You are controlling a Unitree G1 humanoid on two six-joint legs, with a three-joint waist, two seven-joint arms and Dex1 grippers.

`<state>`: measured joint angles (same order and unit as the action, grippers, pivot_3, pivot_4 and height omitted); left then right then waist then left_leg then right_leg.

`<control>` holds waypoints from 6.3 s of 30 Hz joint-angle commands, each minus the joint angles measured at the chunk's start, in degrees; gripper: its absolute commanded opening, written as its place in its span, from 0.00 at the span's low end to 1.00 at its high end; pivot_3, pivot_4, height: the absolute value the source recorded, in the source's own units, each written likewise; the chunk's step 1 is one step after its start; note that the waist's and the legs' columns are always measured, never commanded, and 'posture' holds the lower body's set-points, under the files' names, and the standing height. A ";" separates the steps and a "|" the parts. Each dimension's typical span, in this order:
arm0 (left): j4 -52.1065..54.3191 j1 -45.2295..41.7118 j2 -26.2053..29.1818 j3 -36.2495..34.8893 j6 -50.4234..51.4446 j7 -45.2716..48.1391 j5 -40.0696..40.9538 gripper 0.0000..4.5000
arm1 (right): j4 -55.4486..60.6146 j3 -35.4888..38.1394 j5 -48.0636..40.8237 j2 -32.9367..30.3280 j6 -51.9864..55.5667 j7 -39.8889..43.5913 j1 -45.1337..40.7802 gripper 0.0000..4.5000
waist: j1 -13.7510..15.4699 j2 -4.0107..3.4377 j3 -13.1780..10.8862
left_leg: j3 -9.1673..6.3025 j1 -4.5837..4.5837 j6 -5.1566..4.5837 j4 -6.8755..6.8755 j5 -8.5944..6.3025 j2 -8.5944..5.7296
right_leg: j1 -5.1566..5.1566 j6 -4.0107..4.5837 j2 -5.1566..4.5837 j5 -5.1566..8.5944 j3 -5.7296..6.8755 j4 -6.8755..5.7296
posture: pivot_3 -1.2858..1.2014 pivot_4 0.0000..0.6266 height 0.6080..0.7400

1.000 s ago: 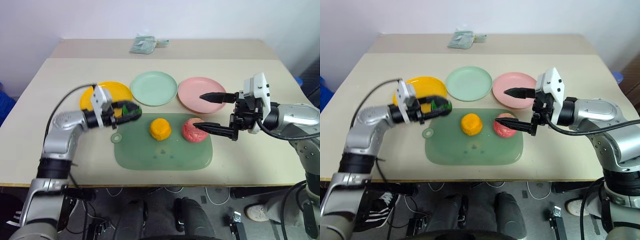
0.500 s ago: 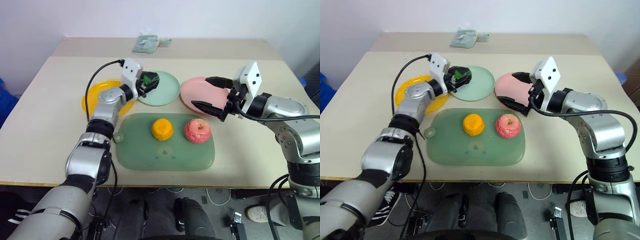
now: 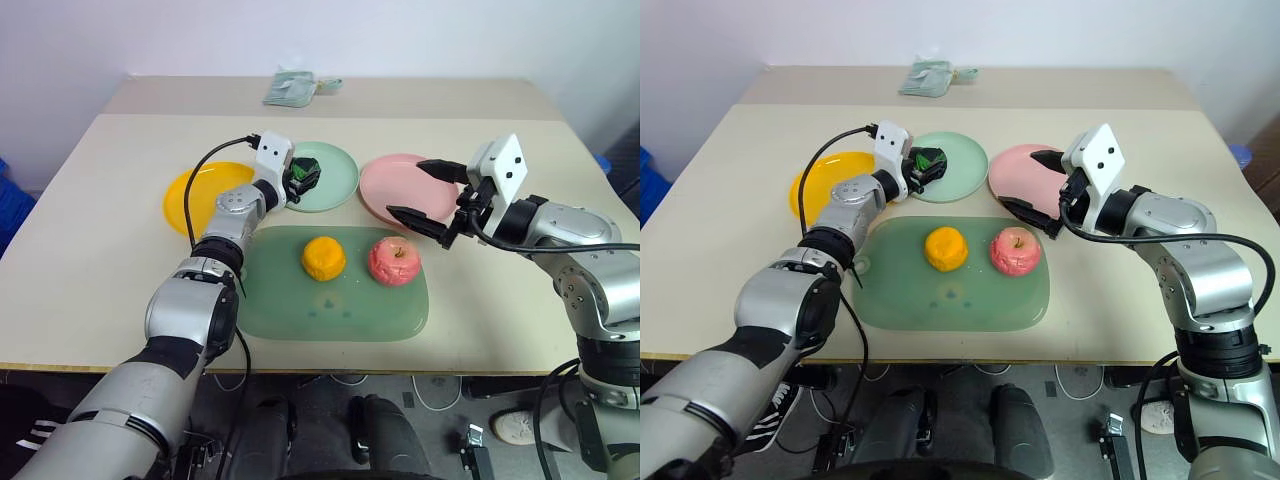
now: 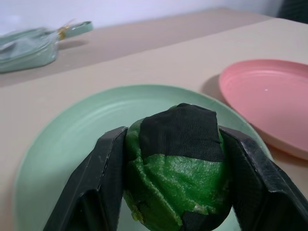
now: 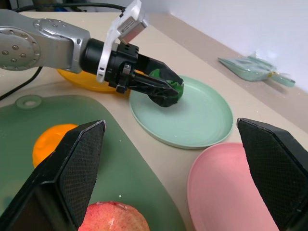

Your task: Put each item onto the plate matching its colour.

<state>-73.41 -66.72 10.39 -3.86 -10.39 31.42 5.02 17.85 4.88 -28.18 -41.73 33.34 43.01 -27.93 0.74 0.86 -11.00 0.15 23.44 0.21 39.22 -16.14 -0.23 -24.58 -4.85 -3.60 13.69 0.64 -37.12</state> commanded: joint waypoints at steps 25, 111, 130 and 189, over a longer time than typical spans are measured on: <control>45.70 21.34 24.36 -3.88 19.23 47.57 18.33 0.99 | 0.81 -4.52 -1.05 2.34 2.71 2.86 -5.93 1.00 | -1.44 -0.02 0.00 | -0.02 -0.04 0.01 -0.01 0.00 0.16 | 0.02 0.02 0.01 0.01 -0.06 -0.03 | 0.52 0.24 0.97; 19.46 17.21 21.04 -9.93 -0.74 -1.08 4.97 0.69 | -3.04 -3.10 0.84 1.95 1.92 3.58 -8.35 1.00 | 0.00 0.01 0.01 | 0.01 0.01 -0.02 0.00 -0.01 0.08 | 0.01 -0.07 -0.06 -0.04 -0.10 0.06 | 0.52 0.24 0.97; 35.61 21.43 25.04 -10.79 7.10 28.20 17.78 0.99 | -1.40 -3.37 1.03 -1.88 3.05 6.42 -4.69 1.00 | -0.31 0.02 0.01 | 0.07 -0.01 -0.01 -0.01 -0.01 0.11 | -0.01 -0.07 -0.05 -0.04 -0.11 0.04 | 0.52 0.24 0.97; 63.50 36.66 29.30 -7.39 23.46 36.27 25.38 1.00 | -10.68 2.17 -0.03 12.61 -1.97 0.48 -11.68 1.00 | -1.22 -0.02 -0.02 | 0.21 -0.02 -0.01 -0.14 -0.01 0.19 | -0.15 -0.05 0.00 -0.04 -0.29 -0.02 | 0.52 0.24 0.97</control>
<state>-10.29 -29.03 38.51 -9.33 14.23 66.70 29.36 -0.25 5.65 -23.39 -28.29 29.74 40.54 -41.38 -0.48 0.83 -11.01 0.28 23.42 0.18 39.08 -16.15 -0.05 -24.68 -4.91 -3.60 13.65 0.40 -37.09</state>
